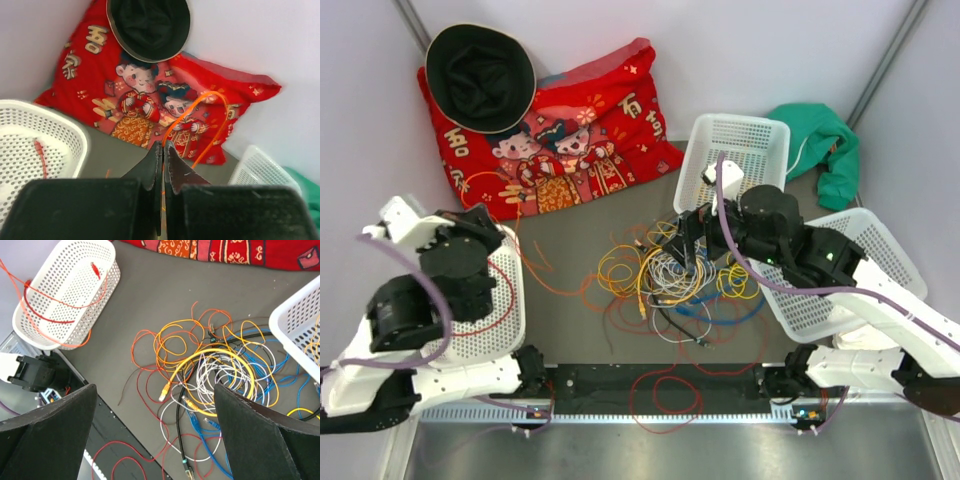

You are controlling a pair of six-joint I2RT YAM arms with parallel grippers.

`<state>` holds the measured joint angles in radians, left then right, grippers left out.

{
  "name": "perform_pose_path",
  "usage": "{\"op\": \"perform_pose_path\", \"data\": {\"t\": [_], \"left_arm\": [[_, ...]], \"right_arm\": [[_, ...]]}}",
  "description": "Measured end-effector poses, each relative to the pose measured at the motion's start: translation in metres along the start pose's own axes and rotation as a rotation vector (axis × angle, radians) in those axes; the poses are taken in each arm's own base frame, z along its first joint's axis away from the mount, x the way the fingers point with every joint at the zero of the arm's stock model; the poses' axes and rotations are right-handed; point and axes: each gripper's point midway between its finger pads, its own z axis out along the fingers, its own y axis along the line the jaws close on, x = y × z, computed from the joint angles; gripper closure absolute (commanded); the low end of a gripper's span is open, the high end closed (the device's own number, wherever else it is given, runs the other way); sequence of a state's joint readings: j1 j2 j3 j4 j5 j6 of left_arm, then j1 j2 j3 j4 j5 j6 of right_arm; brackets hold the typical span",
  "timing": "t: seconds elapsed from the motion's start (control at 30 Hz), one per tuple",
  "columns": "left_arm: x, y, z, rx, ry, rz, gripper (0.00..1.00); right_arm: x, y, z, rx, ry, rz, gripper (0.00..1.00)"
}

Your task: Untangle the cables

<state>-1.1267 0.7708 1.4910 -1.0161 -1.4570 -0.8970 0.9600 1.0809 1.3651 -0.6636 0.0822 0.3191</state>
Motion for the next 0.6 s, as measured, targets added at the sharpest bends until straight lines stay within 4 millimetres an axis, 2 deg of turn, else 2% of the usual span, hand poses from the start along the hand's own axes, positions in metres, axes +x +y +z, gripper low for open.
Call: {"op": "perform_pose_path", "data": {"t": [0.1,0.17,0.4,0.47,0.6], "left_arm": [[0.017,0.003,0.004,-0.011,-0.027,0.156,1.00],[0.022,0.007,0.005,-0.006,-0.038,0.192,1.00],[-0.002,0.007,0.000,0.042,-0.048,0.186,1.00],[0.002,0.000,-0.001,0.047,-0.046,0.230,1.00],[0.014,-0.032,0.003,0.036,-0.054,0.376,1.00]], "right_arm": [[0.006,-0.001,0.005,0.001,0.013,-0.001,0.01],[0.008,-0.001,0.008,-0.001,0.015,0.003,0.01],[0.015,0.004,0.020,-0.029,0.028,0.015,0.01],[0.019,0.005,0.024,-0.031,0.042,0.016,0.01],[0.023,0.003,0.027,-0.025,0.051,0.015,0.01]]}}
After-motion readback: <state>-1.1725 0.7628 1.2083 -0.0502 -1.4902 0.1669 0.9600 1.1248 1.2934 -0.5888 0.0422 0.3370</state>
